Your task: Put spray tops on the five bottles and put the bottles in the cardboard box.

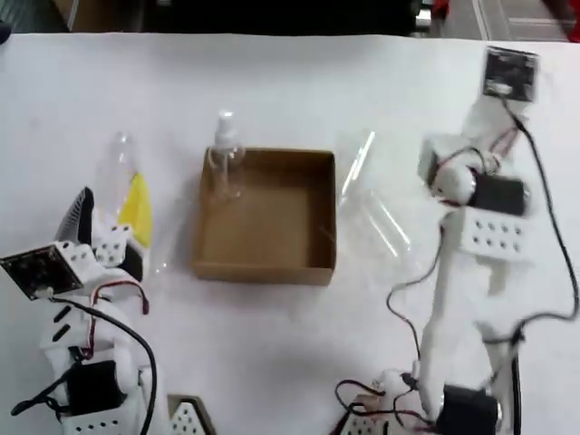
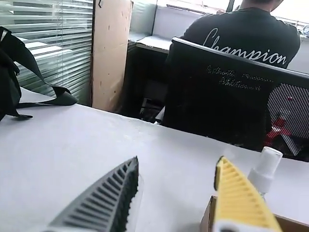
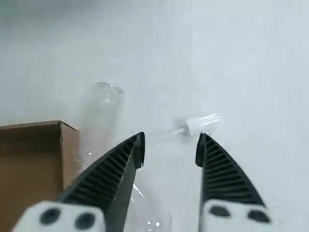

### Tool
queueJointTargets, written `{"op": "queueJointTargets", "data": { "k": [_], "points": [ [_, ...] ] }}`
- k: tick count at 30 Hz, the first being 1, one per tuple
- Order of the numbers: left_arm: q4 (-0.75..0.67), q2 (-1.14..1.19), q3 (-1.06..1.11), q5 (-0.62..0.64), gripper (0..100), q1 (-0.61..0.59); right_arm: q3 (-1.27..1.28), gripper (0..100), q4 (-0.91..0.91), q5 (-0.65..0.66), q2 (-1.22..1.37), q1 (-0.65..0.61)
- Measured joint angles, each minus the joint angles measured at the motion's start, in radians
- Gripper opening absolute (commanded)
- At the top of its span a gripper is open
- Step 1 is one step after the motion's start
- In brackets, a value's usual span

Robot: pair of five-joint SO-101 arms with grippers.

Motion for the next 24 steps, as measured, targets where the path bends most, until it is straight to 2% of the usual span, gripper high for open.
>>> {"op": "queueJointTargets", "data": {
  "k": [3, 6, 9, 15, 19, 24],
  "points": [
    [0.000, 0.000, 0.000, 0.000, 24, 0.000, -0.126, 15.5, 0.040, -0.002, 0.135, -0.080],
    [0.000, 0.000, 0.000, 0.000, 24, 0.000, -0.304, 15.6, 0.127, -0.072, 0.299, -0.130],
    [0.000, 0.000, 0.000, 0.000, 24, 0.000, -0.514, 16.3, 0.227, -0.152, 0.479, -0.144],
    [0.000, 0.000, 0.000, 0.000, 24, 0.000, -0.951, 27.6, 0.407, -0.261, 0.862, -0.193],
    [0.000, 0.000, 0.000, 0.000, 24, 0.000, -1.220, 27.6, 0.462, -0.345, 1.126, -0.206],
    [0.000, 0.000, 0.000, 0.000, 24, 0.000, -1.511, 27.8, 0.483, -0.365, 1.393, -0.196]
  ]
}}
